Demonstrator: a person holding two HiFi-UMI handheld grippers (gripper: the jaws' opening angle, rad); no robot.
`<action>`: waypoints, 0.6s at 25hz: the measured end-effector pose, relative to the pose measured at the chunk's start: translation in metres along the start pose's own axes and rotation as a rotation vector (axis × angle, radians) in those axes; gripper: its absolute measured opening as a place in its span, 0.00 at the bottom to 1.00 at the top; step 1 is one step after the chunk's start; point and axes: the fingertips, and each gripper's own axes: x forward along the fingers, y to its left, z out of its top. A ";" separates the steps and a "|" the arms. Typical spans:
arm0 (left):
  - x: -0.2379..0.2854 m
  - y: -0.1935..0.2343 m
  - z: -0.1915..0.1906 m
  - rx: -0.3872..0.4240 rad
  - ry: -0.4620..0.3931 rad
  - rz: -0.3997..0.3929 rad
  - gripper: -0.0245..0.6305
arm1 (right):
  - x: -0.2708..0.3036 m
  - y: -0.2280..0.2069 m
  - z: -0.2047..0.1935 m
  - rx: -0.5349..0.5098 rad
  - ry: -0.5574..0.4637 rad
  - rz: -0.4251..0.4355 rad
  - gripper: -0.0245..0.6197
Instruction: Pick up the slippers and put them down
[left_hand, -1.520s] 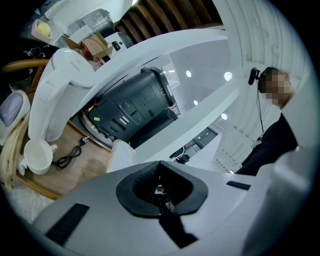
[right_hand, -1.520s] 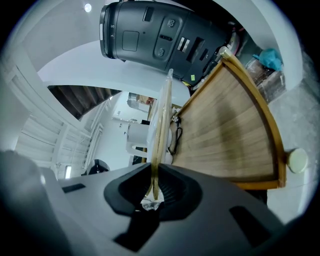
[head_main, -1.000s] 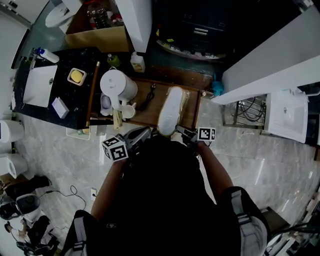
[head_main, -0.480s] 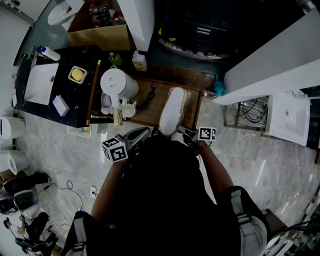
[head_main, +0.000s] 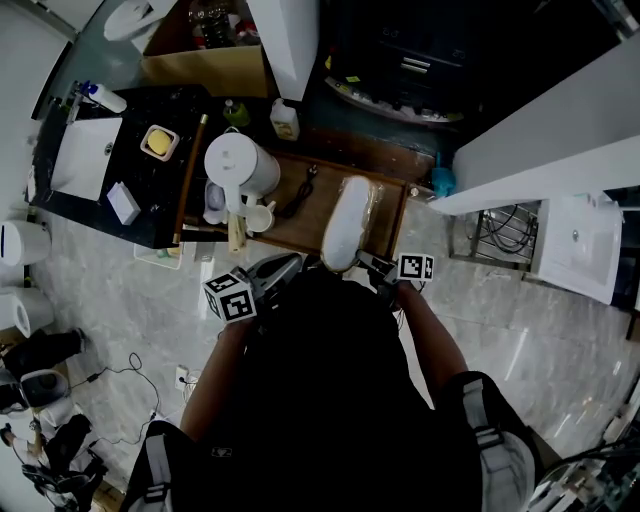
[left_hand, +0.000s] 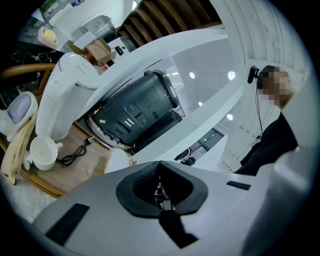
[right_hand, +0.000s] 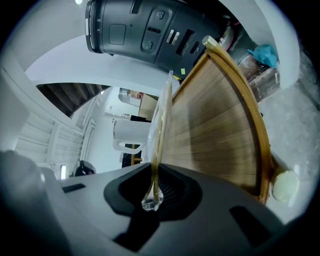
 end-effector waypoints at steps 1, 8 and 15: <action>0.000 -0.001 0.000 -0.001 0.000 0.001 0.06 | 0.000 -0.001 0.000 0.001 0.003 -0.002 0.12; 0.004 0.001 -0.002 -0.007 -0.004 0.006 0.06 | 0.001 -0.009 0.002 0.007 0.022 -0.010 0.12; 0.003 0.001 -0.003 -0.015 -0.018 0.024 0.06 | 0.005 -0.016 0.001 0.015 0.050 -0.028 0.12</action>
